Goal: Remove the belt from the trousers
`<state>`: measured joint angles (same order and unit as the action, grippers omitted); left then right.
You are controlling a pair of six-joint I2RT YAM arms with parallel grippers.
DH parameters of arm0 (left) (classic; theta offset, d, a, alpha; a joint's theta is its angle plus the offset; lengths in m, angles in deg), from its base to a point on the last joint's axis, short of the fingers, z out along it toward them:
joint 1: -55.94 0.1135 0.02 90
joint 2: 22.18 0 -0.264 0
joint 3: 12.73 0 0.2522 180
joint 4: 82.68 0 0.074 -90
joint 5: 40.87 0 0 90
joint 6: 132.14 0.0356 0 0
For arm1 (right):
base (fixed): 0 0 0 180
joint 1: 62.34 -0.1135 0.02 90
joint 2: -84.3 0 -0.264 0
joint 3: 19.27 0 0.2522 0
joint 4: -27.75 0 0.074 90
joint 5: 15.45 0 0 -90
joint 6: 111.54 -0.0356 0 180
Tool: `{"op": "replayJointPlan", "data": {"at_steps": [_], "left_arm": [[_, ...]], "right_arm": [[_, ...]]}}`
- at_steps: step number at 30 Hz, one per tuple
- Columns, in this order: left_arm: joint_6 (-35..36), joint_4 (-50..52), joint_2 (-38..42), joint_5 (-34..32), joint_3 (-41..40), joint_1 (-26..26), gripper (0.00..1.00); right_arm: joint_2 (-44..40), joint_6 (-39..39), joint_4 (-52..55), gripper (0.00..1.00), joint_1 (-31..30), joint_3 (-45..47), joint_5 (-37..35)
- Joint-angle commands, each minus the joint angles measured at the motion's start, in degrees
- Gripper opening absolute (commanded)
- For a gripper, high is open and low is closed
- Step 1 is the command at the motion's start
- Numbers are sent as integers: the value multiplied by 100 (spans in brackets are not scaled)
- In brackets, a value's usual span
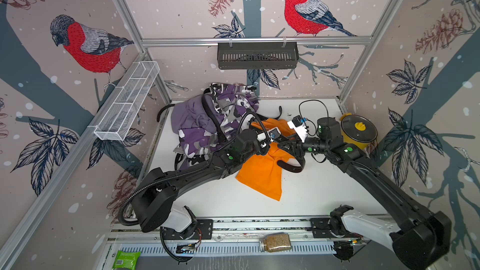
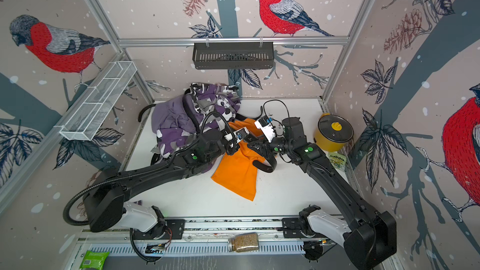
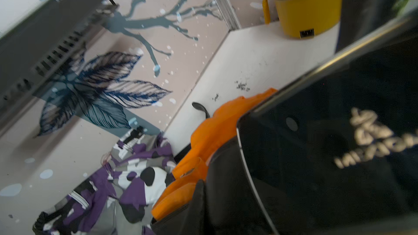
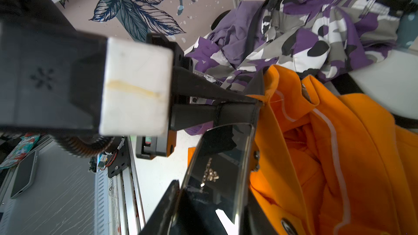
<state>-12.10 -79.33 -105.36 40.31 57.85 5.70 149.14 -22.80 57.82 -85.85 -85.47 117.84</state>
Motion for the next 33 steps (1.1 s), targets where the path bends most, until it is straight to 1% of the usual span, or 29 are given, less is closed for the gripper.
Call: {"op": "replayJointPlan", "data": {"at_steps": [1, 2, 5, 8, 10, 11, 12, 14, 16, 18, 23, 27, 30, 33], "left_arm": [[-800, 1858, 4, 164, 473, -21, 0], [-824, 2100, -10, 176, 504, -29, 0], [-882, 2391, -70, 213, 480, -30, 0], [-910, 2456, -206, 140, 555, -29, 0], [-1052, 2523, -305, 48, 694, -30, 0], [-1062, 2565, -362, 53, 761, -30, 0], [-1067, 2657, -445, 46, 859, -30, 0], [-1130, 2811, -607, 67, 1011, -30, 0], [-1179, 2816, -680, 182, 1026, -29, 0], [-1223, 2751, -723, 285, 969, -30, 0], [-1330, 2737, -781, 348, 945, -4, 0], [-1378, 2736, -709, 525, 924, 80, 0], [-1402, 2738, -666, 583, 837, 102, 0], [-1452, 2722, -597, 608, 708, 120, 0]], "right_arm": [[414, 99, 85, 34, 64, 89, -355], [531, 106, 62, 36, 78, 107, -322], [670, 108, -66, 51, 87, 223, -298], [540, 94, -141, 77, 90, 364, -582], [36, -12, -300, 94, 25, 559, -913], [-202, -59, -390, 100, -23, 688, -1074], [-465, -137, -561, 99, -120, 843, -1301], [-770, -138, -488, 99, -369, 944, -1818], [-891, -104, -346, 99, -659, 990, -2339], [-974, -70, -443, 99, -901, 1136, -2660], [-903, 164, -960, 99, -1237, 1515, -3141], [-521, 411, -1133, 99, -1345, 1373, -3222], [-202, 557, -1210, 89, -1400, 1217, -3174], [119, 608, -1158, 69, -1453, 1015, -3151]]}}
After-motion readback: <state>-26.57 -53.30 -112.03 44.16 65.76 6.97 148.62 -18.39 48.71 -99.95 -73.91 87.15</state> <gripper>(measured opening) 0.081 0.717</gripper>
